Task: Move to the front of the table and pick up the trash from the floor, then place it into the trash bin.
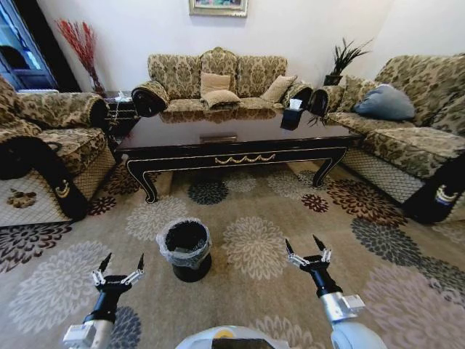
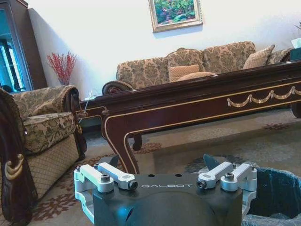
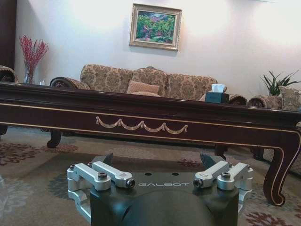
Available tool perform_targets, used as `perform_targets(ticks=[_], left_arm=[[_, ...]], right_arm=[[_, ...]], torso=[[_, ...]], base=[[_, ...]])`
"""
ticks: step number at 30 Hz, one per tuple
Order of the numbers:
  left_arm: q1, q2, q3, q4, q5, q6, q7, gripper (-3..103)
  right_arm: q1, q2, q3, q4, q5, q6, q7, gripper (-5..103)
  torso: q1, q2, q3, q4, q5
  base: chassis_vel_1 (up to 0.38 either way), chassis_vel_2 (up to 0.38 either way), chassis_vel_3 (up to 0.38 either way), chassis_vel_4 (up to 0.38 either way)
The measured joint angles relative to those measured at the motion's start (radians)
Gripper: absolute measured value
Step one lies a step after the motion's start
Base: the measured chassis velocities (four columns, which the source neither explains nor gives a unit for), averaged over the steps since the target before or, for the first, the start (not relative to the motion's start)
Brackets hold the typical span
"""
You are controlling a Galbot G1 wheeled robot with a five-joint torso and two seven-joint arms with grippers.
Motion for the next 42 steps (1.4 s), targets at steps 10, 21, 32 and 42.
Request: perform_targets(ticks=[10, 21, 32, 42], left_arm=[[-0.003, 0.001, 0.0, 0.0, -0.003, 0.004, -0.002, 100], [-0.004, 0.002, 0.001, 0.001, -0.004, 0.006, -0.003, 100], [-0.004, 0.003, 0.001, 0.001, -0.005, 0.007, -0.004, 100], [-0.004, 0.003, 0.002, 0.002, -0.005, 0.008, -0.005, 100]], right_arm=[[0.0, 0.0, 0.0, 0.001, 0.001, -0.001, 0.0, 100], [0.0, 0.0, 0.0, 0.001, 0.001, -0.002, 0.0, 100], [0.0, 0.0, 0.0, 0.001, 0.001, -0.003, 0.0, 100], [0.0, 0.0, 0.0, 0.001, 0.001, -0.003, 0.0, 100]], torso=[[0.0, 0.0, 0.0, 0.0, 0.0], [0.0, 0.0, 0.0, 0.0, 0.0], [0.0, 0.0, 0.0, 0.0, -0.0001], [0.0, 0.0, 0.0, 0.0, 0.0]], base=[[0.0, 0.0, 0.0, 0.0], [0.0, 0.0, 0.0, 0.0], [0.093, -0.084, -0.086, 0.096], [0.189, -0.188, -0.199, 0.186]])
